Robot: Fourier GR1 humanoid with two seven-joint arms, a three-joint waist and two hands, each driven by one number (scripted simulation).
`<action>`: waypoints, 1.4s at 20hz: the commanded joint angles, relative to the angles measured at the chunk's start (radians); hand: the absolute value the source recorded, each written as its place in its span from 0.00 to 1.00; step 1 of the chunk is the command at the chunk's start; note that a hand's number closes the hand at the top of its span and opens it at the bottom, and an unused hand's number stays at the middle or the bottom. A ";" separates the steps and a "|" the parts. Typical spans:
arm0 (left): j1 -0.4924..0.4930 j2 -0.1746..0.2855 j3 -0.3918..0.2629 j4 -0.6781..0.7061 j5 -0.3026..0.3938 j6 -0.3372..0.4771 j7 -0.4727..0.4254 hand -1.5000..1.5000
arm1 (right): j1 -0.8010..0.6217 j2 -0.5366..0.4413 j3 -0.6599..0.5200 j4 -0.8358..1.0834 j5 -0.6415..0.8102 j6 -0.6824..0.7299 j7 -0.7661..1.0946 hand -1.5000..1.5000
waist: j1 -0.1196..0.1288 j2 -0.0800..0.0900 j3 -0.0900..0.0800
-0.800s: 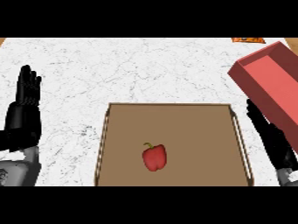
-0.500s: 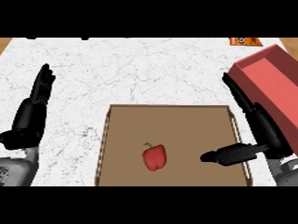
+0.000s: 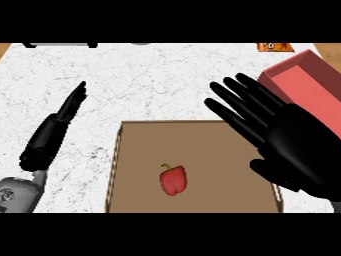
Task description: Pick the bell pepper from the tray and place it in the cardboard box
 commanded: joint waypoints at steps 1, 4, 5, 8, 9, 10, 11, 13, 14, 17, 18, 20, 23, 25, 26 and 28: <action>-0.011 0.017 -0.003 0.004 0.005 -0.033 0.002 0.50 | -0.132 -0.040 0.132 -0.146 0.154 0.204 0.125 0.00 | 0.002 0.003 0.004; -0.006 0.007 -0.019 0.009 0.010 -0.050 0.002 0.50 | -0.193 0.017 0.243 -0.183 0.216 0.366 0.247 0.00 | 0.008 0.007 0.004; -0.019 0.021 -0.011 -0.008 0.010 -0.056 0.009 0.50 | -0.204 0.037 0.270 -0.191 0.219 0.428 0.296 0.00 | 0.008 0.006 0.006; -0.025 0.029 -0.003 -0.007 0.019 -0.068 0.018 0.50 | -0.245 0.075 0.347 -0.157 0.250 0.593 0.398 0.00 | 0.010 0.005 0.004; -0.013 0.014 -0.007 0.000 0.018 -0.060 0.001 0.50 | -0.248 0.094 0.394 -0.134 0.270 0.647 0.426 0.00 | 0.014 0.012 0.005; -0.027 0.046 0.023 0.017 0.027 -0.076 -0.002 0.50 | -0.259 0.123 0.414 -0.129 0.266 0.702 0.458 0.00 | 0.012 0.013 0.004; -0.037 0.021 0.002 0.007 0.029 -0.075 0.010 0.50 | -0.266 0.170 0.439 -0.108 0.260 0.751 0.492 0.00 | 0.010 0.014 0.004; -0.033 0.038 0.007 0.009 0.025 -0.084 0.011 0.50 | -0.265 0.257 0.484 -0.066 0.263 0.834 0.568 0.00 | 0.017 0.014 0.005; -0.051 0.038 0.013 0.012 0.034 -0.090 0.026 0.50 | -0.253 0.318 0.525 -0.045 0.282 0.867 0.621 0.00 | 0.009 0.018 0.008; -0.035 0.034 0.011 0.012 0.030 -0.087 0.014 0.50 | -0.257 0.446 0.586 0.022 0.305 1.002 0.730 0.00 | 0.007 0.015 0.010; -0.053 0.031 0.022 0.000 0.037 -0.079 0.035 0.50 | -0.232 0.496 0.604 0.064 0.313 1.020 0.770 0.00 | 0.004 0.015 0.011; -0.033 0.043 0.023 0.005 0.034 -0.096 -0.004 0.50 | -0.234 0.597 0.591 0.164 0.325 1.077 0.813 0.00 | 0.013 0.021 0.012; -0.042 0.050 0.038 -0.003 0.050 -0.103 0.023 0.50 | -0.188 0.751 0.604 0.266 0.373 1.124 0.879 0.00 | 0.006 0.020 0.014; -0.063 0.030 0.027 0.001 0.042 -0.095 0.033 0.50 | -0.160 0.812 0.604 0.343 0.404 1.144 0.903 0.00 | -0.001 0.025 0.015; -0.052 0.044 0.031 -0.029 0.049 -0.104 0.045 0.50 | -0.119 0.814 0.619 0.357 0.423 1.123 0.925 0.00 | 0.012 0.024 0.017; -0.047 0.012 0.015 0.001 0.031 -0.085 0.027 0.50 | -0.094 0.817 0.619 0.388 0.445 1.113 0.942 0.00 | 0.009 0.028 0.016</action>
